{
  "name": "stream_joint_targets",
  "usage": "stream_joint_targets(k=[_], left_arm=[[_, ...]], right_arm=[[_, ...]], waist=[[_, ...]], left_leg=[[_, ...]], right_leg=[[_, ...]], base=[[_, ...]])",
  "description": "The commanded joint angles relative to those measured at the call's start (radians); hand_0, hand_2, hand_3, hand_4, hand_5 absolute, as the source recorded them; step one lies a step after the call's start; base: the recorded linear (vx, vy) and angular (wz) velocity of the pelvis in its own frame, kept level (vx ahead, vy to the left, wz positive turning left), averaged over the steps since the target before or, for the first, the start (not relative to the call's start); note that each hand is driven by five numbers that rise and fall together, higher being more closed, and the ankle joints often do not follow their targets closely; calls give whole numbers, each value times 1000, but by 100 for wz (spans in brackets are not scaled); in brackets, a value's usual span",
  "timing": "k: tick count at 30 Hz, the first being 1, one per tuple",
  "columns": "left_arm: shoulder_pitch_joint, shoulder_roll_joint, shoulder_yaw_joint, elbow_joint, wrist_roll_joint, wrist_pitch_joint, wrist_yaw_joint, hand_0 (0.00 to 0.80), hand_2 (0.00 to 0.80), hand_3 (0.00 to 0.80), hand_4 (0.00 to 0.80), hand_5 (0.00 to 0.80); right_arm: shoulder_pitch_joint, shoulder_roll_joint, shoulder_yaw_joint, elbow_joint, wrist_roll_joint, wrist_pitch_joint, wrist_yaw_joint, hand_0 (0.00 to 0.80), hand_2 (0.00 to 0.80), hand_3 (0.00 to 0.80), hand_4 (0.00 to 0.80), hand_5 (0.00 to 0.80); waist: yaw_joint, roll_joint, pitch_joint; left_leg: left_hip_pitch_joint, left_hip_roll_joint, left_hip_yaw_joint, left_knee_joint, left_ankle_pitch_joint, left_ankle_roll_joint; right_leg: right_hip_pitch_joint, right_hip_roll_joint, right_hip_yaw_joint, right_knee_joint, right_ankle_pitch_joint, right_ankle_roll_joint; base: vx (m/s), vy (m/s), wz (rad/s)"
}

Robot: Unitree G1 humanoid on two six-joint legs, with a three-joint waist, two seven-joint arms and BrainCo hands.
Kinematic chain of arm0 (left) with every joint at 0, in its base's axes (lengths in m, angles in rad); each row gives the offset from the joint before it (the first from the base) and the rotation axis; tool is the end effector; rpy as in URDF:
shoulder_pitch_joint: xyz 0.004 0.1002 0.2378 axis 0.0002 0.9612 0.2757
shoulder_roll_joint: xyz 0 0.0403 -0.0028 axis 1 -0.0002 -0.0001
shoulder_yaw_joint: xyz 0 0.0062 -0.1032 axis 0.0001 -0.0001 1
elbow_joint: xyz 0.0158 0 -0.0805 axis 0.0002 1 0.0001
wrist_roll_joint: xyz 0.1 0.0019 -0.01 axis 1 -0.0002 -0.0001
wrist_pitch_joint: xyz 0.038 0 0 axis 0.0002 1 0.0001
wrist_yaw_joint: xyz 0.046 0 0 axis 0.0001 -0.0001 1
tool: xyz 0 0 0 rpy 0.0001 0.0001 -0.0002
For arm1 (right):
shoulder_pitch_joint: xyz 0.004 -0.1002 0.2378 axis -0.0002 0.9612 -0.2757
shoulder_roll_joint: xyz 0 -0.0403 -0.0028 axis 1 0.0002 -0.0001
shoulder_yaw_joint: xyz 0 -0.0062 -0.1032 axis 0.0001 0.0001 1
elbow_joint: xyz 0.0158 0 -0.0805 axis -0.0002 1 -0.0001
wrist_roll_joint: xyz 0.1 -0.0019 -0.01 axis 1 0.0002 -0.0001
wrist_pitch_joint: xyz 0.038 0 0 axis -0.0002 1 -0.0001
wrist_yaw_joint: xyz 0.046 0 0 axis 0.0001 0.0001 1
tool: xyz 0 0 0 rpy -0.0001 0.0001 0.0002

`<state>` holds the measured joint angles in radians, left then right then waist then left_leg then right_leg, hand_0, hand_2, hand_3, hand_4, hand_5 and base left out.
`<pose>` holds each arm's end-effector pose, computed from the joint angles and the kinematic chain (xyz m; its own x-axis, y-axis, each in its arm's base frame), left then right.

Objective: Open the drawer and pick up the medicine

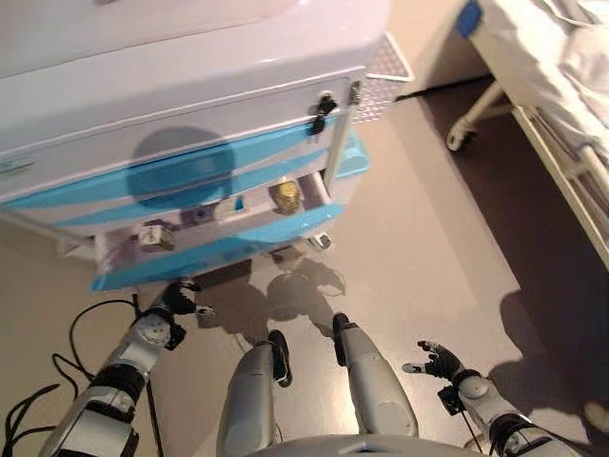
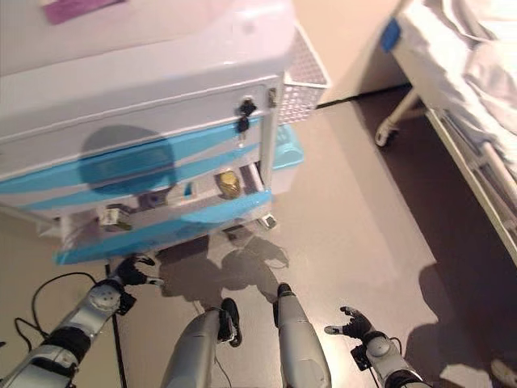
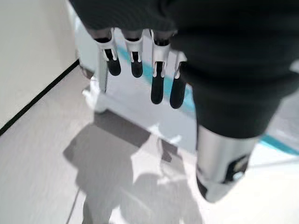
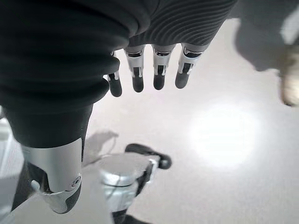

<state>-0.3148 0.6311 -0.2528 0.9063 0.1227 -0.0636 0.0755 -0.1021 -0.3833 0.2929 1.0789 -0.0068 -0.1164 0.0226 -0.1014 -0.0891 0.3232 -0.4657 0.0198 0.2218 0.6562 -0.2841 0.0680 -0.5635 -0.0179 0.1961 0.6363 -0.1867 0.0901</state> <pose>0.2217 0.3033 0.0041 0.8589 0.2862 -0.4246 0.1386 0.6682 0.7309 0.1352 -0.2484 -0.0841 0.6224 -0.1167 -0.7740 -0.2968 0.8798 -0.3714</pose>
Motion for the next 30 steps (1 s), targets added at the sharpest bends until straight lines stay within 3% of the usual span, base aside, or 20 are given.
stream_joint_targets(k=[1,5,10,12,17,24,25,27,30], left_arm=[[-85,77,52,-16,-46,-26,81,0,0,0,0,0],[-158,127,57,8,-69,-22,93,0,0,0,0,0],[-238,189,42,12,-72,-17,103,0,0,0,0,0],[-289,231,3,50,-36,-16,90,0,0,0,0,0],[-335,255,-28,69,-19,-14,84,0,0,0,0,0],[-224,187,33,4,-106,-28,69,0,0,0,0,0],[-153,137,68,-20,-159,-42,56,0,0,0,0,0],[-124,106,85,-9,-181,-45,52,0,0,0,0,0],[-33,22,104,-13,-224,-55,33,0,0,0,0,0]], right_arm=[[22,-39,49,26,17,-23,8,0,0,0,0,0],[23,-37,43,24,35,-22,6,0,0,0,0,0],[24,-38,55,21,37,-22,11,0,0,0,0,0],[19,-42,64,25,40,-24,13,0,0,0,0,0],[16,-42,76,18,45,-27,16,0,0,0,0,0],[24,-33,66,5,43,-27,8,0,0,0,0,0],[32,-31,55,2,40,-28,2,0,0,0,0,0],[36,-29,50,-2,39,-29,1,0,0,0,0,0],[61,-32,17,-8,37,-32,-11,0,0,0,0,0]], waist=[[-8,-11,-45],[-27,-17,-49],[-32,-23,-49],[-38,-27,-48],[-40,-26,-42],[-17,-15,-36],[-5,-5,-36],[1,-1,-41],[15,22,-55]], left_leg=[[39,-30,11,-51,0,63],[56,-22,22,-64,-32,58],[57,-12,30,-75,-29,57],[57,-10,36,-88,-23,54],[56,-11,27,-119,-2,46],[74,-25,-12,-194,73,29],[94,-34,-37,-221,89,21],[106,-40,-53,-240,102,13],[158,-66,-132,-305,145,-9]], right_leg=[[0,17,36,-83,78,5],[7,27,51,-90,61,15],[2,30,54,-106,77,21],[-1,30,59,-121,89,24],[5,23,45,-155,112,29],[50,1,0,-221,161,21],[84,-7,-23,-247,165,17],[108,-11,-40,-267,169,15],[200,-29,-113,-336,176,6]], base=[[-5,16,-32],[64,58,-24],[1,1,-12],[-20,1,-6],[-10,-28,-3],[-28,-102,12],[24,-114,25],[35,-128,44],[68,-174,46]])
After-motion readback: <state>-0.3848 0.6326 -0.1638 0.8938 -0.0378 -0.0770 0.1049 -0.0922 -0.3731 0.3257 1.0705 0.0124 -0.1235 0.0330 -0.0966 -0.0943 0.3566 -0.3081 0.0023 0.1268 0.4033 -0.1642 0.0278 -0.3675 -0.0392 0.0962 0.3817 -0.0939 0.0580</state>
